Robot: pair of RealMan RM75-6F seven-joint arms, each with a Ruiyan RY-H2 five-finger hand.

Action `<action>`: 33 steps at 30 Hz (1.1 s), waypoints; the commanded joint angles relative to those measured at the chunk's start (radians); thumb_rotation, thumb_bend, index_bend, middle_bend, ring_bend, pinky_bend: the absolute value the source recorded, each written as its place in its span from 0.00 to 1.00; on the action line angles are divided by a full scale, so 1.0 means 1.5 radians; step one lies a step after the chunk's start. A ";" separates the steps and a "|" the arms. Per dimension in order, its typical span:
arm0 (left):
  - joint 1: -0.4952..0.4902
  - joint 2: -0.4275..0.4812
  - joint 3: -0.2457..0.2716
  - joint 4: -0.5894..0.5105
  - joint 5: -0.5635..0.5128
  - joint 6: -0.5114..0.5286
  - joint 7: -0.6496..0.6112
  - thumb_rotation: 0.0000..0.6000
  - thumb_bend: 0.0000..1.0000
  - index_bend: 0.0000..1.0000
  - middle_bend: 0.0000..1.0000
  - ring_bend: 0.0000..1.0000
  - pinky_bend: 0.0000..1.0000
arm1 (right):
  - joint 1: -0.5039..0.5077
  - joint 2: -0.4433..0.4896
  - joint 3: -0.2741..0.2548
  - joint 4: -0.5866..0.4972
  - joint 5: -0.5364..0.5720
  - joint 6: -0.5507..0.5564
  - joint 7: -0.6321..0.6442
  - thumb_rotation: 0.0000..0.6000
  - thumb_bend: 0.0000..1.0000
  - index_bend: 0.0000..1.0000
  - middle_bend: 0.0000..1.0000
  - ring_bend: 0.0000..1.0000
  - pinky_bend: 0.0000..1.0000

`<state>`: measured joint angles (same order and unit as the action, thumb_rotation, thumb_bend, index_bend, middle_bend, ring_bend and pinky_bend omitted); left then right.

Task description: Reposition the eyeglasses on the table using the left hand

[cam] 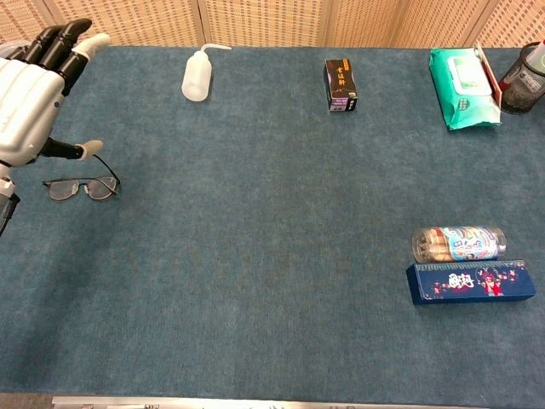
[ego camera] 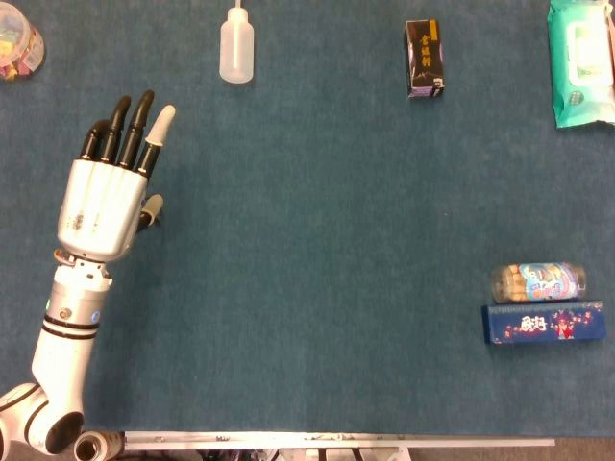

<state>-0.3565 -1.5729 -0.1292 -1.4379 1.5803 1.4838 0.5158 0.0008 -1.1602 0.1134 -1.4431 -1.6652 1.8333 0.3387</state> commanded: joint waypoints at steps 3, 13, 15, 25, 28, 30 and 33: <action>-0.004 -0.009 -0.002 0.014 -0.006 -0.005 -0.001 1.00 0.07 0.07 0.00 0.06 0.23 | 0.000 0.000 0.000 0.000 0.001 0.000 0.000 1.00 0.31 0.60 0.57 0.51 0.52; -0.005 -0.030 -0.021 0.059 -0.037 -0.002 0.009 1.00 0.07 0.07 0.00 0.06 0.23 | 0.000 0.001 0.000 0.000 0.001 0.000 0.001 1.00 0.31 0.60 0.57 0.51 0.52; -0.006 -0.035 -0.023 0.071 -0.041 -0.001 0.010 1.00 0.07 0.07 0.00 0.06 0.23 | 0.000 0.001 0.001 0.000 0.001 0.000 0.002 1.00 0.31 0.60 0.57 0.51 0.52; -0.011 -0.052 -0.028 0.120 -0.070 -0.018 -0.008 1.00 0.07 0.07 0.00 0.06 0.23 | 0.000 0.000 0.001 0.000 0.002 0.000 0.001 1.00 0.31 0.60 0.57 0.51 0.52; -0.011 -0.055 -0.028 0.130 -0.073 -0.018 -0.014 1.00 0.07 0.07 0.00 0.06 0.23 | -0.001 0.000 0.002 0.000 0.003 0.000 0.002 1.00 0.31 0.60 0.57 0.51 0.52; -0.011 -0.056 -0.027 0.136 -0.075 -0.017 -0.019 1.00 0.07 0.07 0.00 0.06 0.23 | 0.000 0.000 0.002 0.000 0.003 -0.001 0.001 1.00 0.31 0.60 0.57 0.51 0.52; -0.010 -0.056 -0.026 0.141 -0.075 -0.015 -0.025 1.00 0.07 0.07 0.00 0.06 0.23 | 0.000 0.000 0.001 0.000 0.002 -0.001 0.001 1.00 0.31 0.60 0.57 0.51 0.52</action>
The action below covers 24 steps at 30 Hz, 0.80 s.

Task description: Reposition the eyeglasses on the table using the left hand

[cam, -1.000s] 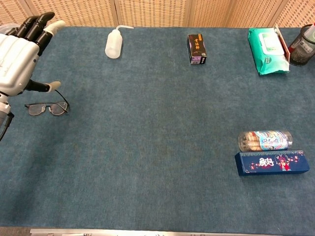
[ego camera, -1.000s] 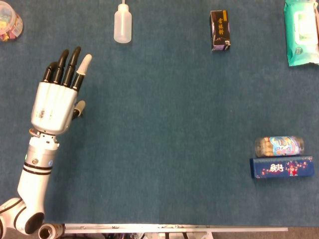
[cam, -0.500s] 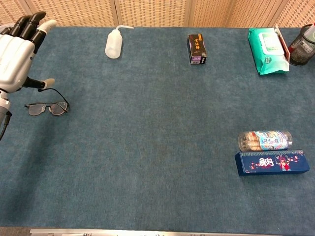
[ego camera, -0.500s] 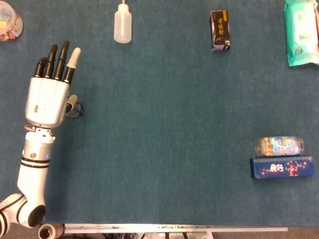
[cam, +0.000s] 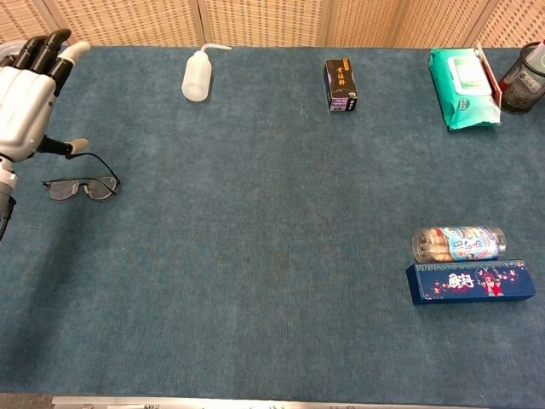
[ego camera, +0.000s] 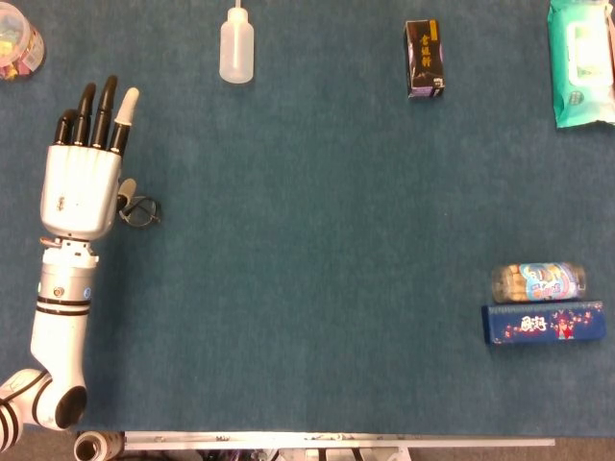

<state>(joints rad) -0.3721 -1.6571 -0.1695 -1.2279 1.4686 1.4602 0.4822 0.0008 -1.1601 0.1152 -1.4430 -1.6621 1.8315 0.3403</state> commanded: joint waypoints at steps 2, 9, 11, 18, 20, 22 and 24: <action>0.000 0.000 0.002 0.003 0.002 0.004 -0.007 1.00 0.07 0.07 0.00 0.06 0.23 | 0.000 0.000 0.000 0.000 0.000 0.000 -0.001 1.00 0.31 0.60 0.57 0.51 0.52; 0.002 0.012 0.009 -0.029 0.025 0.029 0.009 1.00 0.07 0.07 0.00 0.06 0.23 | 0.000 0.000 0.000 -0.001 -0.001 0.000 -0.002 1.00 0.31 0.60 0.57 0.51 0.52; 0.006 0.019 0.015 -0.050 0.035 0.041 0.020 1.00 0.07 0.07 0.00 0.06 0.23 | 0.000 0.000 0.000 -0.001 -0.001 0.001 -0.001 1.00 0.31 0.60 0.57 0.51 0.52; 0.023 0.037 0.040 -0.107 0.069 0.069 0.055 1.00 0.07 0.07 0.00 0.06 0.23 | -0.002 0.000 0.000 0.000 -0.002 0.005 0.001 1.00 0.31 0.60 0.57 0.51 0.52; 0.026 0.039 0.045 -0.119 0.079 0.074 0.062 1.00 0.07 0.07 0.00 0.06 0.23 | -0.002 0.000 -0.001 0.000 -0.004 0.006 0.000 1.00 0.31 0.60 0.57 0.51 0.52; 0.028 0.039 0.050 -0.127 0.086 0.077 0.068 1.00 0.07 0.07 0.00 0.06 0.23 | -0.002 0.000 -0.001 -0.001 -0.004 0.006 0.000 1.00 0.31 0.60 0.57 0.51 0.52; 0.030 0.039 0.052 -0.132 0.090 0.077 0.072 1.00 0.07 0.07 0.00 0.06 0.23 | -0.003 0.000 -0.001 0.000 -0.003 0.006 0.000 1.00 0.31 0.60 0.57 0.51 0.52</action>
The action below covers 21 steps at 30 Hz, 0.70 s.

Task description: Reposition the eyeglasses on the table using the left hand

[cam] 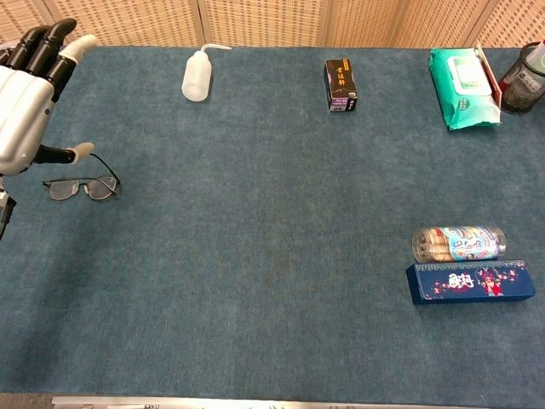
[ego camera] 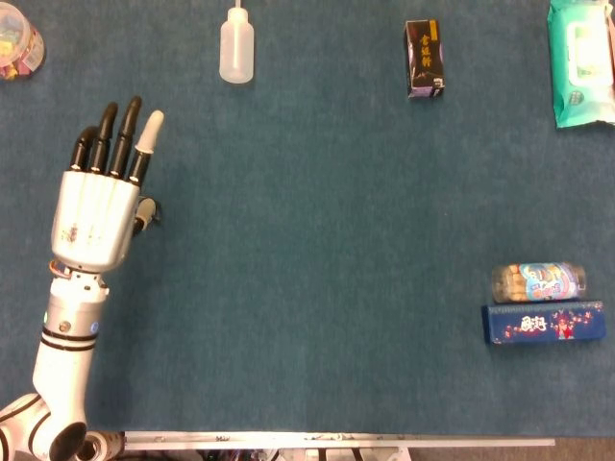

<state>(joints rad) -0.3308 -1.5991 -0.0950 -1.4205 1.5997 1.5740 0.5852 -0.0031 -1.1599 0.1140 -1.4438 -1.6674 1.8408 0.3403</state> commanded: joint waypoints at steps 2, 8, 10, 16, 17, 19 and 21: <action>0.004 0.000 0.004 -0.008 0.006 0.002 0.007 1.00 0.07 0.07 0.00 0.06 0.23 | 0.000 0.000 0.000 0.000 0.001 0.000 0.001 1.00 0.31 0.60 0.57 0.51 0.52; 0.005 -0.007 0.000 0.000 0.005 0.000 0.008 1.00 0.07 0.07 0.00 0.06 0.23 | -0.001 0.001 0.001 0.001 0.002 0.001 0.003 1.00 0.31 0.60 0.57 0.51 0.52; 0.007 -0.011 -0.002 0.004 0.004 0.001 0.008 1.00 0.07 0.07 0.00 0.06 0.23 | -0.001 0.001 0.001 0.001 0.002 0.001 0.004 1.00 0.31 0.60 0.57 0.51 0.52; 0.012 -0.024 -0.002 0.019 0.008 0.010 0.005 1.00 0.09 0.07 0.00 0.06 0.23 | -0.001 0.001 0.001 0.001 0.002 0.001 0.004 1.00 0.31 0.60 0.57 0.51 0.52; 0.013 -0.026 -0.001 0.023 0.011 0.011 0.002 1.00 0.10 0.07 0.00 0.06 0.23 | -0.001 0.001 0.001 0.001 0.002 0.000 0.004 1.00 0.31 0.60 0.57 0.51 0.52; 0.014 -0.028 0.000 0.027 0.013 0.012 -0.002 1.00 0.13 0.06 0.00 0.05 0.23 | -0.001 0.001 0.002 0.000 0.003 0.000 0.003 1.00 0.31 0.60 0.57 0.51 0.52; 0.014 -0.031 0.001 0.032 0.016 0.013 -0.006 1.00 0.18 0.06 0.00 0.05 0.23 | -0.001 0.001 0.001 0.000 0.003 0.000 0.004 1.00 0.31 0.60 0.57 0.51 0.52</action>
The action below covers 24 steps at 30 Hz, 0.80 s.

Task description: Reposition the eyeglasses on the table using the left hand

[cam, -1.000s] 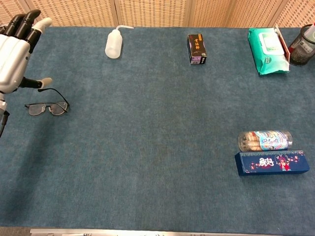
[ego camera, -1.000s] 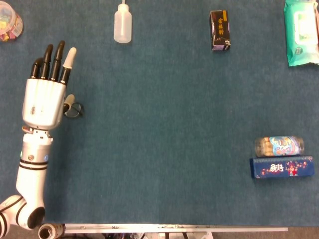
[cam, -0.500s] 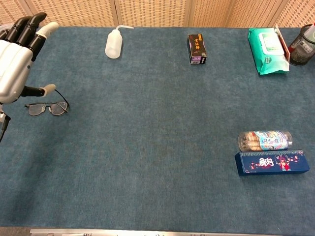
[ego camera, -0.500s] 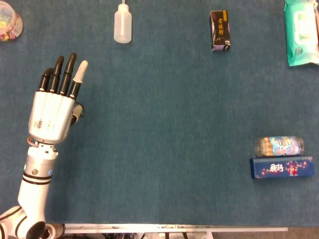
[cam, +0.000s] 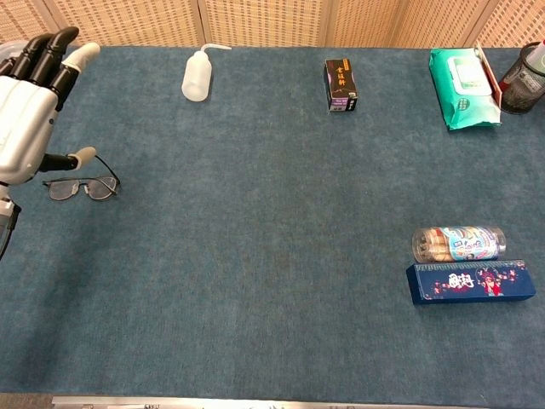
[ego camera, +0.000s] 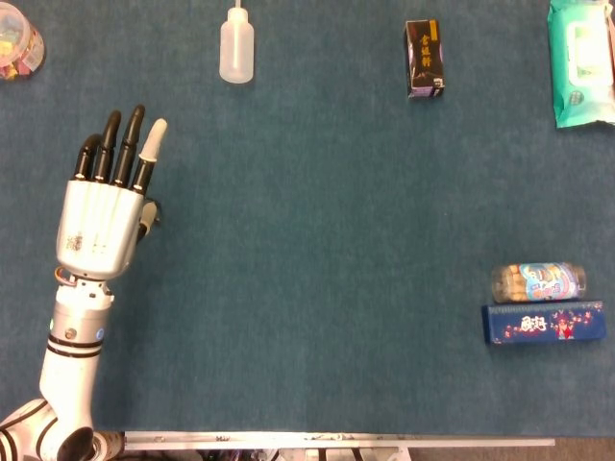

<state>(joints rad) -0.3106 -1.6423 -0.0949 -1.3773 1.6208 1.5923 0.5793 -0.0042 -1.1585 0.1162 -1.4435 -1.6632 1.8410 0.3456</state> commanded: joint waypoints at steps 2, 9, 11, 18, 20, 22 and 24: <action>0.001 -0.006 0.001 0.008 0.003 0.001 -0.007 1.00 0.23 0.06 0.00 0.05 0.23 | 0.000 0.000 0.000 0.001 0.000 0.000 0.000 1.00 0.31 0.60 0.57 0.51 0.52; 0.000 -0.016 0.002 0.024 0.002 -0.008 -0.006 1.00 0.25 0.06 0.00 0.04 0.23 | -0.001 0.001 0.001 0.001 0.001 0.001 0.004 1.00 0.31 0.60 0.57 0.51 0.52; 0.000 -0.017 0.001 0.026 -0.001 -0.012 -0.003 1.00 0.25 0.06 0.00 0.04 0.23 | -0.001 0.001 0.001 0.001 0.002 0.002 0.005 1.00 0.31 0.60 0.57 0.51 0.52; -0.004 -0.026 -0.017 0.041 -0.027 -0.028 0.003 1.00 0.25 0.06 0.00 0.04 0.23 | -0.001 0.001 0.001 0.002 0.001 0.001 0.005 1.00 0.31 0.60 0.57 0.51 0.52; -0.004 -0.030 -0.025 0.047 -0.039 -0.032 0.003 1.00 0.25 0.06 0.00 0.04 0.23 | -0.001 0.001 0.001 0.002 0.002 0.002 0.005 1.00 0.31 0.60 0.57 0.51 0.52; -0.004 -0.034 -0.031 0.056 -0.052 -0.036 0.005 1.00 0.25 0.06 0.00 0.04 0.23 | -0.001 0.001 0.001 0.001 0.002 0.002 0.005 1.00 0.31 0.60 0.57 0.51 0.52; -0.004 -0.036 -0.035 0.061 -0.061 -0.039 0.005 1.00 0.25 0.06 0.00 0.04 0.23 | -0.001 0.001 0.001 0.002 0.002 0.001 0.005 1.00 0.31 0.60 0.57 0.51 0.52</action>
<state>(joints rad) -0.3161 -1.6929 -0.1425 -1.2911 1.5351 1.5374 0.5858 -0.0060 -1.1571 0.1182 -1.4412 -1.6597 1.8423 0.3529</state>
